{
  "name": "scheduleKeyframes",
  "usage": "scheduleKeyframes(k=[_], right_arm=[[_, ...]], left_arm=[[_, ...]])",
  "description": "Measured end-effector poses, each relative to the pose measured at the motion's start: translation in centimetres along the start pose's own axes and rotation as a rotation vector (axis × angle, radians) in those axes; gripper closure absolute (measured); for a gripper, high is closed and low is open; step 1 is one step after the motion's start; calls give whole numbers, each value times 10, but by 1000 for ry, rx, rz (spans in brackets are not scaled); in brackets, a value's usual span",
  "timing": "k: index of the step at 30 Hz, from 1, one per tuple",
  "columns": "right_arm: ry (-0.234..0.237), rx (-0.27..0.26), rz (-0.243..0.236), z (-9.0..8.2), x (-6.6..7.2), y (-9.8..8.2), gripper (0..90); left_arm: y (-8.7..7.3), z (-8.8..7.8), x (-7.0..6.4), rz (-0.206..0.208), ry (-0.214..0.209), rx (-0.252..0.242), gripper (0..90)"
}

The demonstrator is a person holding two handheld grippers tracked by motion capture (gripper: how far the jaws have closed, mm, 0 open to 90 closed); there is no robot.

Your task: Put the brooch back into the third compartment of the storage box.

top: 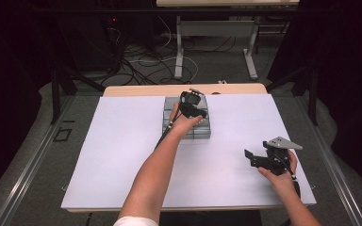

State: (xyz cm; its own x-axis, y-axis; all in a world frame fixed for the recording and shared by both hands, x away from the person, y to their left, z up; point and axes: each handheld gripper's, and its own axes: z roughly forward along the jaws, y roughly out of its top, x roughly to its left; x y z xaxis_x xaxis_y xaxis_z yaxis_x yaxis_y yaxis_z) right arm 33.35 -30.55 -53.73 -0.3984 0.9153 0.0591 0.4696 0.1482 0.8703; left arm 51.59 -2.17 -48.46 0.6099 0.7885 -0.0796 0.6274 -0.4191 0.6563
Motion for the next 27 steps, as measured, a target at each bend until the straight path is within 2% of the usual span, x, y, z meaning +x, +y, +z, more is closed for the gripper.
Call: scheduleKeyframes(k=[1, 7, 11, 18, 21, 24, 27], right_arm=[[-1, 0, 0, 0, 0, 0, 146], [4, 2, 0, 0, 0, 0, 146], [3, 2, 1, 0, 1, 0, 146], [-1, 5, -1, 1, 2, 0, 146], [5, 1, -6, 1, 2, 0, 146], [2, 8, -10, 1, 3, 0, 146], [5, 6, -16, 2, 3, 0, 146]], left_arm=[[0, -1, -1, -12, -3, -7, 454], [0, -6, 0, 3, -1, 28, 427], [-1, -10, -1, -4, -2, 14, 410], [-7, -19, 0, 7, -47, -4, 382], [-12, -23, -1, 11, -46, -12, 381], [-16, -28, -2, 19, -68, -23, 377], [-20, -33, -4, 49, -87, -12, 359]])
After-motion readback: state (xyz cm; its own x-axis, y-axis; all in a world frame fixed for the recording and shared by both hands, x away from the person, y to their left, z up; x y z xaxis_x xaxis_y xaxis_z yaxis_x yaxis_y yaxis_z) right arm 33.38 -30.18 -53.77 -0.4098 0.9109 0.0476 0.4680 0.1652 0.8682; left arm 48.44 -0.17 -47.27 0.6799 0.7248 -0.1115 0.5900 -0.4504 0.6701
